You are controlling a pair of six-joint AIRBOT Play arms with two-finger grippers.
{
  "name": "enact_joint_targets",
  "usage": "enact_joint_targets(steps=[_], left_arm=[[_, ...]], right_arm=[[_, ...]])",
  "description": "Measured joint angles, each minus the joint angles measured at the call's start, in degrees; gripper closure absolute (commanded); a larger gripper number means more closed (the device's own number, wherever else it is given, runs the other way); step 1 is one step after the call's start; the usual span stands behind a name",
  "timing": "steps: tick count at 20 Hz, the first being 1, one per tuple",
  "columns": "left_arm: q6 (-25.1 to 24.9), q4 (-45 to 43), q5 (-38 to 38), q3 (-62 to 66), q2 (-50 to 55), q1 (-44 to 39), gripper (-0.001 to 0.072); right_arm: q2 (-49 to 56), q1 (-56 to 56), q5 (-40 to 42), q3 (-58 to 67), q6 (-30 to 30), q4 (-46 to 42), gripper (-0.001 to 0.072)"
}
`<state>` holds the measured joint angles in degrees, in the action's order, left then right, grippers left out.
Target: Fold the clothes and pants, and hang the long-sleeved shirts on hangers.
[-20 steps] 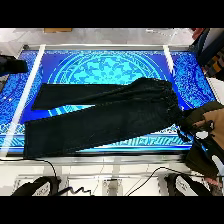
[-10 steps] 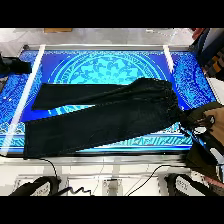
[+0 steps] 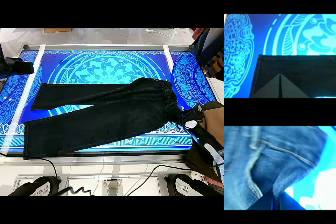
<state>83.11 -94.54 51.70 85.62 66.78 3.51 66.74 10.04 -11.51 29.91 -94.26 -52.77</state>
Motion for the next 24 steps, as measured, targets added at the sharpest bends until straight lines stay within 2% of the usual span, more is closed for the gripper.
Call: enact_joint_targets(steps=[3, 6, 10, 15, 19, 24], left_arm=[[0.00, -2.99, 0.33, 0.00, 0.00, 0.00, 0.0665], [0.00, -4.63, 2.01, -0.04, 0.00, 0.07, 0.0665], [-0.02, -6.32, 5.27, -2.73, -0.02, 2.05, 0.0666], [-0.07, -3.74, 9.11, -13.29, 0.00, 9.07, 0.0666], [-3.96, 2.43, 12.48, -19.61, -0.02, 16.09, 0.0666], [-9.40, 9.49, 19.54, -25.51, -0.66, 29.66, 0.0665]], right_arm=[[-4.87, -0.44, -2.67, 2.23, 2.16, -3.10, 0.0696], [-10.62, -0.63, -11.41, 3.13, 1.11, -9.60, 0.0697], [-18.99, -0.70, -28.87, 2.21, -8.07, -26.34, 0.0697], [-33.18, -0.74, -42.69, -3.13, -18.60, -35.34, 0.0697], [-42.45, -0.74, -48.04, -5.66, -21.99, -37.46, 0.0696], [-45.16, -0.74, -48.87, -6.54, -23.23, -38.07, 0.0695]])
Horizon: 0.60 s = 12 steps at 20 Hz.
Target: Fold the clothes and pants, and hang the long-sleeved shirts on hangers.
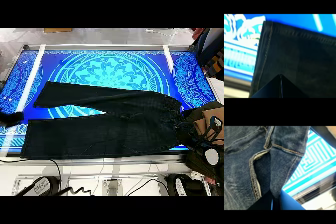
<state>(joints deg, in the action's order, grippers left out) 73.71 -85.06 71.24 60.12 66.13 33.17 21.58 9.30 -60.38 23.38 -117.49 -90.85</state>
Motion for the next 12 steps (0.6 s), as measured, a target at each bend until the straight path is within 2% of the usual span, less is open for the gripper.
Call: enact_joint_targets(steps=[3, 4, 5, 6, 7, 12], left_arm=[[-2.19, 3.87, 2.60, -6.64, -2.38, 10.97, 0.0663], [-2.62, 4.66, 2.78, -8.81, -3.13, 14.45, 0.0629], [-3.17, 5.20, 2.99, -11.08, -3.69, 18.05, 0.0467], [-3.26, 5.66, 3.28, -13.05, -4.11, 21.14, 0.0232], [-3.48, 6.03, 3.39, -15.02, -4.42, 24.22, 0.0154], [-4.74, 6.88, 1.88, -22.01, -4.68, 33.20, 0.0178]], right_arm=[[-0.07, 0.00, 1.60, -0.09, -0.17, 0.46, 0.0694], [-0.07, 0.00, 2.19, -0.13, -0.20, 0.72, 0.0694], [-0.07, 0.00, 2.91, -0.13, -0.20, 0.98, 0.0694], [-0.07, 0.00, 3.50, -0.13, -0.22, 1.31, 0.0694], [-0.07, 0.00, 3.74, -0.15, -0.22, 1.55, 0.0693], [-0.07, 0.00, 4.72, -0.17, -0.26, 2.14, 0.0693]])
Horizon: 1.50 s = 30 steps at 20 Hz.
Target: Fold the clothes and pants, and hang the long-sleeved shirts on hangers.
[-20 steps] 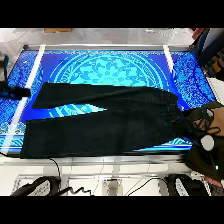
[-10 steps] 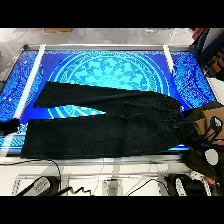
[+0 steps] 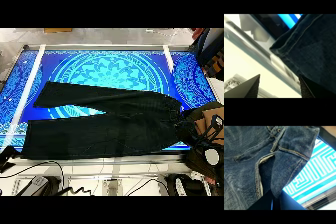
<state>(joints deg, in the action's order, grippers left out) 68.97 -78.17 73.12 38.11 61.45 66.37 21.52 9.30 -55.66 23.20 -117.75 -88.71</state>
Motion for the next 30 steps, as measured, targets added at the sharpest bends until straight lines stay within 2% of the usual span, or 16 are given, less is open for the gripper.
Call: enact_joint_targets(steps=[1, 2, 10, 11, 12, 13, 14, 16, 20, 22, 24, 27, 30], left_arm=[[-0.22, 0.24, -0.90, -1.03, 0.22, 0.74, 0.0249], [-0.50, 0.46, -1.68, -1.90, 0.50, 1.25, 0.0267], [-4.76, 9.20, -10.01, -5.05, 2.05, 2.47, 0.0284], [-4.92, 9.70, -10.43, -5.33, 2.36, 2.47, 0.0383], [-5.07, 10.10, -10.91, -5.57, 2.67, 2.47, 0.0525], [-5.20, 10.69, -11.67, -5.73, 2.89, 2.47, 0.0574], [-5.38, 11.28, -11.89, -5.84, 3.04, 2.47, 0.0577], [-5.42, 12.15, -12.55, -6.01, 3.21, 2.47, 0.0665], [-6.14, 13.31, -12.85, -6.08, 3.10, 2.47, 0.0665], [-10.47, 16.48, -11.65, -5.90, 1.90, 2.49, 0.0665], [-18.29, 23.04, -8.79, -5.38, -0.26, 2.49, 0.0665], [-27.65, 37.09, -6.56, -3.93, -4.39, 2.56, 0.0665], [-33.53, 50.58, -6.03, -2.43, -7.76, 2.60, 0.0666]], right_arm=[[0.00, 0.00, 0.09, 0.00, 0.00, 0.04, 0.0693], [0.00, -0.02, 0.11, 0.00, -0.02, 0.07, 0.0693], [0.00, 0.00, 0.33, 0.00, -0.02, 0.20, 0.0693], [0.00, 0.00, 0.35, 0.00, -0.02, 0.22, 0.0692], [0.00, -0.02, 0.37, 0.00, -0.02, 0.22, 0.0693], [0.00, 0.00, 0.37, 0.00, -0.02, 0.22, 0.0692], [0.00, -0.02, 0.37, 0.00, -0.02, 0.22, 0.0692], [0.00, 0.00, 0.37, 0.00, -0.02, 0.22, 0.0693], [-0.04, -0.02, 0.09, 0.76, 0.39, 0.22, 0.0695], [-0.04, -0.02, -0.96, 2.95, 1.86, 0.15, 0.0696], [-0.04, -0.02, -3.10, 6.34, 3.54, -1.03, 0.0696], [-0.04, -0.02, -8.76, 12.46, 6.25, -3.37, 0.0695], [-0.11, -0.04, -17.31, 18.71, 9.14, -4.83, 0.0696]])
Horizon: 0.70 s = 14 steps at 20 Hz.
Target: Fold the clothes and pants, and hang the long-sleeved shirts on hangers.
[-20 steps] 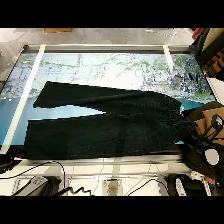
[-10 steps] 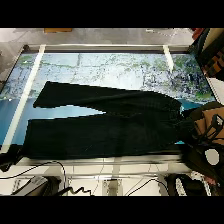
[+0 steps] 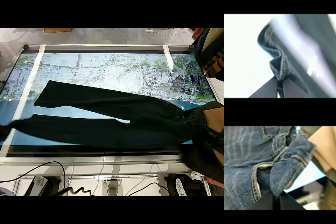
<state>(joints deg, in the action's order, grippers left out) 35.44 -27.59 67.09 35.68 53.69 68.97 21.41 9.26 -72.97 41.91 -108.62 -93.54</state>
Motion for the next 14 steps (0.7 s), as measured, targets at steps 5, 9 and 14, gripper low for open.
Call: enact_joint_targets(steps=[5, 9, 14], left_arm=[[-3.80, 9.66, -0.35, 1.11, -2.69, 0.55, 0.0666], [-4.24, 13.49, -3.69, 1.38, -3.21, 0.26, 0.0669], [-2.16, 15.45, -19.28, 4.57, -2.01, -11.26, 0.0670]], right_arm=[[-0.68, 0.00, -13.35, 9.01, 3.56, -1.14, 0.0695], [-1.31, 0.00, -17.03, 12.33, 4.22, -1.31, 0.0695], [3.43, -0.02, -9.55, 9.51, 2.49, -0.92, 0.0694]])
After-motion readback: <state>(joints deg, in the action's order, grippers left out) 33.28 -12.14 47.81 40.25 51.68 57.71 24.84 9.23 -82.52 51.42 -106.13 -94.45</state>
